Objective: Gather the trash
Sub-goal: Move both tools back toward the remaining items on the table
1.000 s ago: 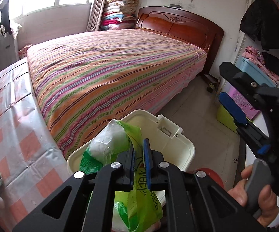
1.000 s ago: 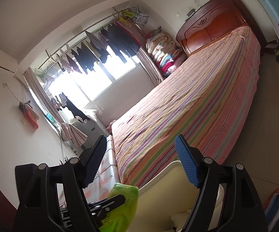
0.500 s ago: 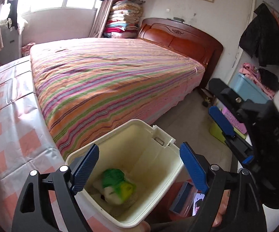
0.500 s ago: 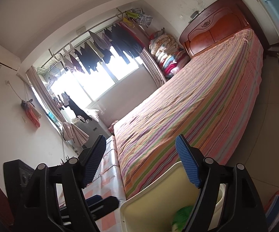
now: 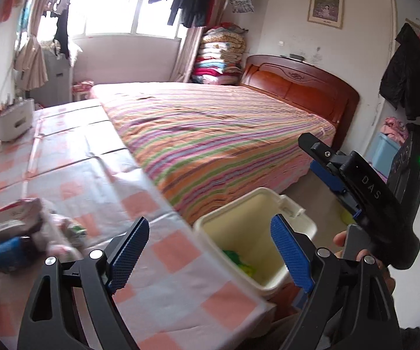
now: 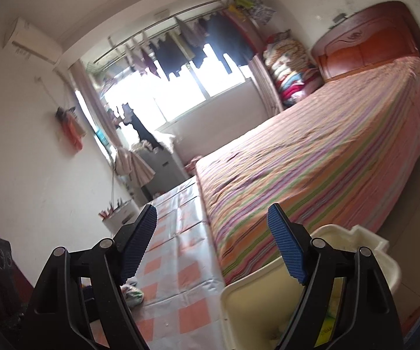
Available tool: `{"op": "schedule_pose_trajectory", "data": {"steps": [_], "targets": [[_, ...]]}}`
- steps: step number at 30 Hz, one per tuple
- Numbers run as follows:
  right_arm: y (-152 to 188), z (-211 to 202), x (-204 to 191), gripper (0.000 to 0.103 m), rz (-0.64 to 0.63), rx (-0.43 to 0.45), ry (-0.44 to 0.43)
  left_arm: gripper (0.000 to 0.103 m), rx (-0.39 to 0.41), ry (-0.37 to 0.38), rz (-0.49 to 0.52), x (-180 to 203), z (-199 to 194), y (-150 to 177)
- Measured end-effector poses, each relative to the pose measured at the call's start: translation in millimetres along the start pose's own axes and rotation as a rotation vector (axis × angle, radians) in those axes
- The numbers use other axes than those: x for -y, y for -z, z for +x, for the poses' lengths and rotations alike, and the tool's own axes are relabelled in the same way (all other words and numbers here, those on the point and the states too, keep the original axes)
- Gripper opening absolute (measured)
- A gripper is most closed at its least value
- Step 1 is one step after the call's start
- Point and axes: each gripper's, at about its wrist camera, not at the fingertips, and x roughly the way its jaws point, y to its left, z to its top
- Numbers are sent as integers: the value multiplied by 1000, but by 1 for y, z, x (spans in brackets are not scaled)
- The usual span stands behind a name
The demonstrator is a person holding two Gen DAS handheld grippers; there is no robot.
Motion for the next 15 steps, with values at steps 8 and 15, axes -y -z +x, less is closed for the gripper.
{"op": "schedule_pose_trajectory", "data": {"steps": [8,15], "targets": [[32,36,-62,78,-116,-141,-103,83,74,-142,-164,-93,-48,16],[66,71,-108,79,-210,-310,-184,83,130,-295,-268,-161,-85,34]]}}
